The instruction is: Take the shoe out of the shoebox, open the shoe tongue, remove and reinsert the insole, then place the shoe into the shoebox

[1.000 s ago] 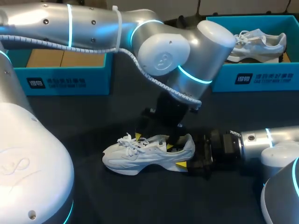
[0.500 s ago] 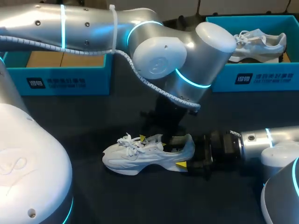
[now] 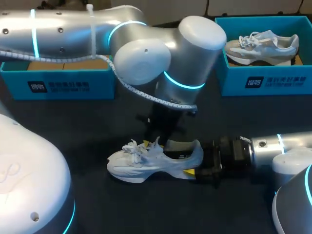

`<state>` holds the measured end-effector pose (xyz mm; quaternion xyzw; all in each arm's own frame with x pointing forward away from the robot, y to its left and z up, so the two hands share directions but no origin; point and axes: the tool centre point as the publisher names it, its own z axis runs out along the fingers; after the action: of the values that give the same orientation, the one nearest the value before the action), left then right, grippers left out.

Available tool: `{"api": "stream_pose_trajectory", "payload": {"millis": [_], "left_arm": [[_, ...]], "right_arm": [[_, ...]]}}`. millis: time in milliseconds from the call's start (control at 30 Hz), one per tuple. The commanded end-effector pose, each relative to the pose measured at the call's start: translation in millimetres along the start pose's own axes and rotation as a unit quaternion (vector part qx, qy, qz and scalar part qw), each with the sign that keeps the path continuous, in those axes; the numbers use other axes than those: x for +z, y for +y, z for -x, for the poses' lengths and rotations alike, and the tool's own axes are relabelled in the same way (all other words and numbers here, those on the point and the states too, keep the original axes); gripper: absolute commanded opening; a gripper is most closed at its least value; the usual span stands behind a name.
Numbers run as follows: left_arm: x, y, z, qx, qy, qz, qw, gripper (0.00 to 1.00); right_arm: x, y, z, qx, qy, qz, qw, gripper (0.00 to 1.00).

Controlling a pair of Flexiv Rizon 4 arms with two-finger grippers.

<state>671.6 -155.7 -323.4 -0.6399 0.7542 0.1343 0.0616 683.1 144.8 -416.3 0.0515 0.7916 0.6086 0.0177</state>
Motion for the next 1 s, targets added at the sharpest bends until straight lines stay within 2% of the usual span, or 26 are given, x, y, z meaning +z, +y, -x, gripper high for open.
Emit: {"api": "stream_pose_trajectory", "payload": {"millis": [33, 333, 367, 533, 600, 767, 1000], "left_arm": [[-2, -1, 12.6, -0.003, 0.049, -0.002, 0.999, 0.00], [-6, -1, 30.1, -0.022, 0.120, -0.021, 0.992, 0.00], [-6, 1, 36.9, -0.035, 0.147, -0.030, 0.988, 0.00], [-2, 6, 51.3, -0.051, 0.193, -0.053, 0.978, 0.00], [6, 8, 61.8, -0.065, 0.234, -0.065, 0.968, 0.00], [18, 8, 75.6, -0.075, 0.293, -0.067, 0.951, 0.00], [34, 3, 83.5, -0.077, 0.337, -0.053, 0.937, 0.00]], "right_arm": [[1, 0.0, -0.1, 0.000, -0.001, -0.001, 1.000, 0.00], [1, 0.0, -0.1, 0.000, -0.001, -0.001, 1.000, 0.00], [1, 0.0, -0.1, 0.000, -0.001, -0.001, 1.000, 0.00], [1, 0.0, -0.1, 0.000, -0.001, -0.001, 1.000, 0.00], [1, 0.0, -0.1, 0.000, -0.001, -0.001, 1.000, 0.00], [1, 0.0, -0.1, 0.000, -0.001, -0.001, 1.000, 0.00], [1, 0.0, -0.1, 0.000, -0.001, -0.001, 1.000, 0.00]]}}
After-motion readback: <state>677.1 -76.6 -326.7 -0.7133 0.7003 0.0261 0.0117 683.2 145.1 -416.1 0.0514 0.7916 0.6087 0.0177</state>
